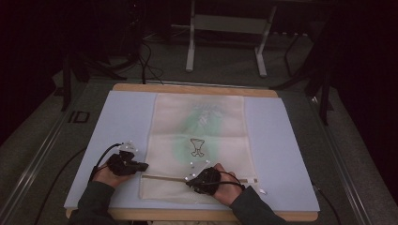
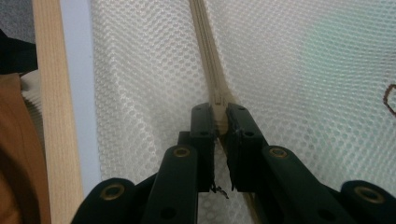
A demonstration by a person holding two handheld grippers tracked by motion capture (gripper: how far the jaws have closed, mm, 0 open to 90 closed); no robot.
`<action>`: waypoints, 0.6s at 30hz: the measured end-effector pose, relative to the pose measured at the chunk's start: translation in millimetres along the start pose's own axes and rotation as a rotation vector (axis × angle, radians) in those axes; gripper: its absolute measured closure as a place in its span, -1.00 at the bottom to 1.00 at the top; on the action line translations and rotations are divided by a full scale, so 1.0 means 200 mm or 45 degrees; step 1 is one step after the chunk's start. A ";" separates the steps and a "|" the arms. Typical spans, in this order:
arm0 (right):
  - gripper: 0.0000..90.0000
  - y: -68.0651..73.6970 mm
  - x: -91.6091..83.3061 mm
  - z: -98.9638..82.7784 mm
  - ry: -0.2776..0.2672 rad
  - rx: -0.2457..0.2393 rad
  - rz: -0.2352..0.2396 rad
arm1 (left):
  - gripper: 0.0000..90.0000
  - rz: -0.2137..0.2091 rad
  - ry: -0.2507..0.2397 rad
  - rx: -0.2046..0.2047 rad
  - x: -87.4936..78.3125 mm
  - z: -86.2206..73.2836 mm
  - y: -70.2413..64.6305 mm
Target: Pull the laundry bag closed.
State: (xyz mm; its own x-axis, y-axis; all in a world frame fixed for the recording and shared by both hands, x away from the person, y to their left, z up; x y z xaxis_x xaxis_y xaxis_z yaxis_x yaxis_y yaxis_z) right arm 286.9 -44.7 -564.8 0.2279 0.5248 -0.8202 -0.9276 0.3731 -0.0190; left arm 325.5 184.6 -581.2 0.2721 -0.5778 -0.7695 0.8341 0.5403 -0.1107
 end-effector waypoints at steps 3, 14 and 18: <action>0.83 -0.01 -0.01 -0.01 -0.004 0.007 -0.004 | 1.00 0.000 0.000 0.000 0.00 0.00 0.00; 0.83 -0.02 -0.03 -0.04 0.005 0.020 -0.014 | 1.00 0.000 0.001 0.002 0.00 0.00 0.00; 0.83 -0.03 -0.05 -0.07 0.011 0.029 -0.020 | 1.00 0.001 -0.001 0.001 0.00 0.00 0.00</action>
State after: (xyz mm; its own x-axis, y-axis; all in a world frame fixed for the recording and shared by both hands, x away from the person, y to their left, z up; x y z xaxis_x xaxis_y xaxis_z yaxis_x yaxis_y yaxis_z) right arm 287.1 -62.6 -564.7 0.2396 0.5119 -0.8250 -0.9169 0.3986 -0.0189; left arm 325.5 184.5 -581.2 0.2731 -0.5776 -0.7693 0.8341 0.5406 -0.1097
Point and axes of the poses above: each handheld gripper's, and its own axes: x roughly forward along the jaws, z roughly out of its top, y roughly to its left, the point moved 7 cm from there along x, roughly forward along the jaws, and after that the axes turned 10 degrees about x, right-handed, at the moved point
